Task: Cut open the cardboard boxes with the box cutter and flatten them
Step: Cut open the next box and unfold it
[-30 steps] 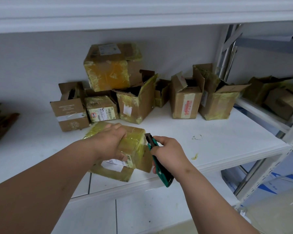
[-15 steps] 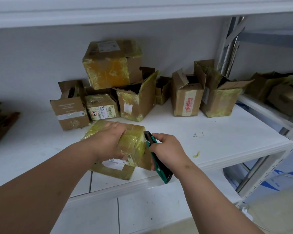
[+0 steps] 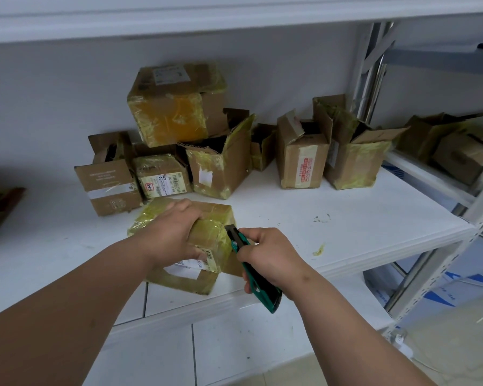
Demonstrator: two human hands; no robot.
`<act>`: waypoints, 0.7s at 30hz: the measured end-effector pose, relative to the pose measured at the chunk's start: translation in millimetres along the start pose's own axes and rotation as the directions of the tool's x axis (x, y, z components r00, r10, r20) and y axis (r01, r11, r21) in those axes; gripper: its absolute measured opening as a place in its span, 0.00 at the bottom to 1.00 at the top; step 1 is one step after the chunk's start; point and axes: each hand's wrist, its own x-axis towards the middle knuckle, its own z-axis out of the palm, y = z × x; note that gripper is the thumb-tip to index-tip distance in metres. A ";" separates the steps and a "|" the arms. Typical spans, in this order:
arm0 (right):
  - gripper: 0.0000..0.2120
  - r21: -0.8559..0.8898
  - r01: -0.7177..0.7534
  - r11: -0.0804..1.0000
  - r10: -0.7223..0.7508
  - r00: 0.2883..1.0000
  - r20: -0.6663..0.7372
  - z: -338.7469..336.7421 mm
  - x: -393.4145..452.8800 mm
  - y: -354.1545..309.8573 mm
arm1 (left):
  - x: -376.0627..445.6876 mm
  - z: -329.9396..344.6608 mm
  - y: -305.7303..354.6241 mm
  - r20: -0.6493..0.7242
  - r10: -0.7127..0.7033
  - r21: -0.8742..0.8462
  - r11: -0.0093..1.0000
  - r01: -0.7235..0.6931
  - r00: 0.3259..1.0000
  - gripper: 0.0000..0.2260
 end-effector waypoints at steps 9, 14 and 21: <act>0.24 0.079 0.024 0.997 -0.021 0.999 -0.040 0.1 -10.1 5.0 | -4.0 -2.4 2.1 -0.012 -0.011 0.003 1.000 0.011 1.000 0.30; 0.23 0.092 0.049 0.995 -0.037 0.991 -0.125 5.5 -5.2 2.5 | -9.1 -3.6 5.0 -0.026 -0.029 0.016 0.999 0.029 0.999 0.29; 0.20 0.060 0.092 0.994 -0.084 0.988 -0.127 8.4 1.9 0.7 | -12.4 2.2 2.3 -0.049 -0.054 0.001 0.999 0.054 0.997 0.34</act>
